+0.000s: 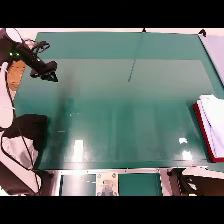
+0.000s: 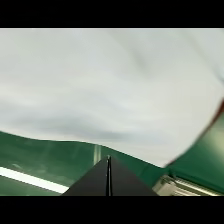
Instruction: Fold the shirts.
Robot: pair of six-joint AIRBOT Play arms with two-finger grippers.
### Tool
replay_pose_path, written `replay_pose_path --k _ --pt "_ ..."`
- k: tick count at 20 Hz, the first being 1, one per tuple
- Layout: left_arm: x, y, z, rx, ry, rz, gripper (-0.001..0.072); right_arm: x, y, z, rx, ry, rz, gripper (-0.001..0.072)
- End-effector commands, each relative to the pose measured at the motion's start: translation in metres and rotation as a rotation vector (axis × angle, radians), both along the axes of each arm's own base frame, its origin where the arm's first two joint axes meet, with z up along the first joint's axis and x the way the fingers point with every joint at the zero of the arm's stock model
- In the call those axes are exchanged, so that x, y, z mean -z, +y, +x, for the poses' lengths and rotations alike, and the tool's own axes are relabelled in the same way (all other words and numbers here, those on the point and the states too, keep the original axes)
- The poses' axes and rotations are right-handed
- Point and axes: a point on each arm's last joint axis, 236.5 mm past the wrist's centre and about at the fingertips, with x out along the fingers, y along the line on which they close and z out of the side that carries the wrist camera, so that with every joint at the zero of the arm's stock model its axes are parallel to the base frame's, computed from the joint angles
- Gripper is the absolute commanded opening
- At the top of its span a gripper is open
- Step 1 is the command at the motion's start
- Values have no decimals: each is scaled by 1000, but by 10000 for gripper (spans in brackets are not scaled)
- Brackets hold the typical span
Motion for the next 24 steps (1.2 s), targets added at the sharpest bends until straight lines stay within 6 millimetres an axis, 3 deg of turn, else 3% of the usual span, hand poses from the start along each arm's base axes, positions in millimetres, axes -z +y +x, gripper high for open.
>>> replay_pose_path --k 1,3,4,6,8,10,13,15,17,24 --pt "-20 -1 -1 4 -47 2 20 -45 20 102 -179 -283 -59 17" --pt "-42 -4 -14 9 -88 17 21 -74 53 157 -347 -395 -150 15" --pt "-50 -7 -22 17 -107 20 20 -80 77 174 -437 -424 -167 15" --pt "-59 -15 -49 36 -115 23 20 -77 139 185 -615 -429 -138 15" --pt "-57 -26 -86 41 -126 22 20 -56 202 170 -756 -410 -86 15" --pt "-45 -38 -131 43 -128 17 21 -26 258 136 -855 -389 -29 15" --pt "-22 -42 -191 22 -127 11 21 7 319 93 -941 -418 40 15" --pt "-17 -40 -209 19 -134 17 21 10 340 87 -973 -464 53 16" --pt "-20 -41 -211 19 -144 14 22 10 352 78 -1012 -450 78 16" --pt "-20 -41 -208 15 -157 11 22 10 356 77 -1028 -450 82 16"
